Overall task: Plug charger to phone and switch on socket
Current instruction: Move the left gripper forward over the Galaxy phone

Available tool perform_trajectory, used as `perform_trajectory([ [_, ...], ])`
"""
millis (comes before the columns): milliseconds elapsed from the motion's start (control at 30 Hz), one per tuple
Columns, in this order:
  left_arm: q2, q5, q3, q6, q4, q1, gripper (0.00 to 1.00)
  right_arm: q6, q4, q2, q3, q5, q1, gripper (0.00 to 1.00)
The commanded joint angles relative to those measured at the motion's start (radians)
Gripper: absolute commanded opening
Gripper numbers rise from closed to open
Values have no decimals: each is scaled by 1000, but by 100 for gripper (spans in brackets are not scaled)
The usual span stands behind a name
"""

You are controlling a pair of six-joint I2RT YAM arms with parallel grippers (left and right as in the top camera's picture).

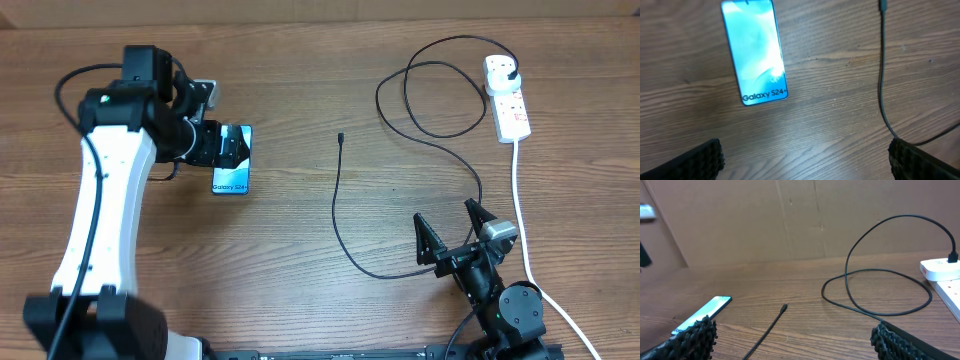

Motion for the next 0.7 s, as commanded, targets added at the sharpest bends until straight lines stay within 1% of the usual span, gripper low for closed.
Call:
perform_trajectory([
  [0, 77, 34, 26, -14, 21, 4, 100, 2, 6, -10, -10, -1, 5, 100],
  [67, 111, 11, 26, -34, 42, 4, 100, 2, 6, -10, -10, -1, 5, 100],
  [100, 148, -85, 26, -138, 62, 3, 100, 2, 6, -10, -10, -1, 5, 100],
  [167, 188, -183, 26, -203, 79, -4, 100, 2, 6, -10, -10, -1, 5, 100],
  [200, 204, -203, 26, -212, 84, -7, 100, 2, 6, -10, -10, -1, 5, 100],
  [333, 271, -238, 26, -216, 121, -16, 100, 2, 6, -10, -10, -1, 5, 100],
  [533, 341, -220, 26, -211, 195, -16, 100, 2, 6, -10, -10, -1, 5, 100],
  [667, 367, -194, 26, -174, 217, -16, 100, 2, 6, -10, -10, -1, 5, 100],
])
